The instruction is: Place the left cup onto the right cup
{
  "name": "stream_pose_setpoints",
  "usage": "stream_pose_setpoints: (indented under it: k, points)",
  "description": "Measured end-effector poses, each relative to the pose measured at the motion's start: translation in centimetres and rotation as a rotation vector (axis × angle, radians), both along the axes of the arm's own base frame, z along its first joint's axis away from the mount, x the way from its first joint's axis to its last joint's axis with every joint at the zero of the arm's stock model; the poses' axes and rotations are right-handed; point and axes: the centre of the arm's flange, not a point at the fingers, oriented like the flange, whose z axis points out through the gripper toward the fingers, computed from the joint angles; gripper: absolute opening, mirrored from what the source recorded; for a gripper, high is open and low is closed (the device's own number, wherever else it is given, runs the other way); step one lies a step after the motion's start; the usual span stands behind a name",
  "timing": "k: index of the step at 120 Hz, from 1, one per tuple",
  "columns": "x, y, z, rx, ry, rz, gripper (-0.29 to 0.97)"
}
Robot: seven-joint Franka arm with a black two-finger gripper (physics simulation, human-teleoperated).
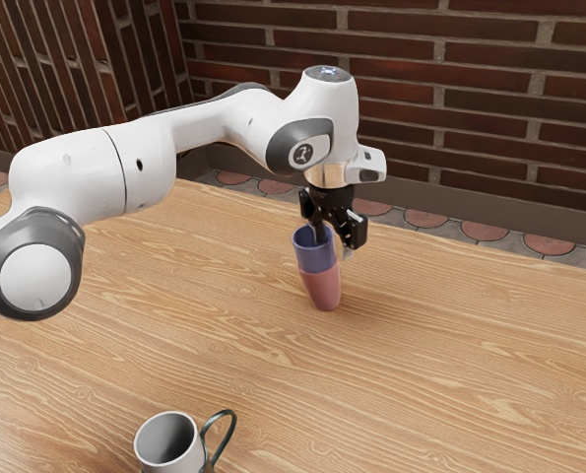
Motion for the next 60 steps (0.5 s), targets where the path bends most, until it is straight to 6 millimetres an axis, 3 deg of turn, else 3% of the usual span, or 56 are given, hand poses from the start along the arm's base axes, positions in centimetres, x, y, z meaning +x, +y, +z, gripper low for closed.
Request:
stream_pose_setpoints:
  k: [14,30,39,60]
  points:
    - [-0.2,-0.1,1.1,0.002,-0.016,-0.002,0.57]
    - [-3.2,0.5,8.0,0.035,-0.080,-0.007,0.62]
    - [-5.8,2.2,11.0,0.055,-0.088,0.016,0.64]
    - [-11.4,8.7,15.7,0.069,-0.055,0.153,0.66]
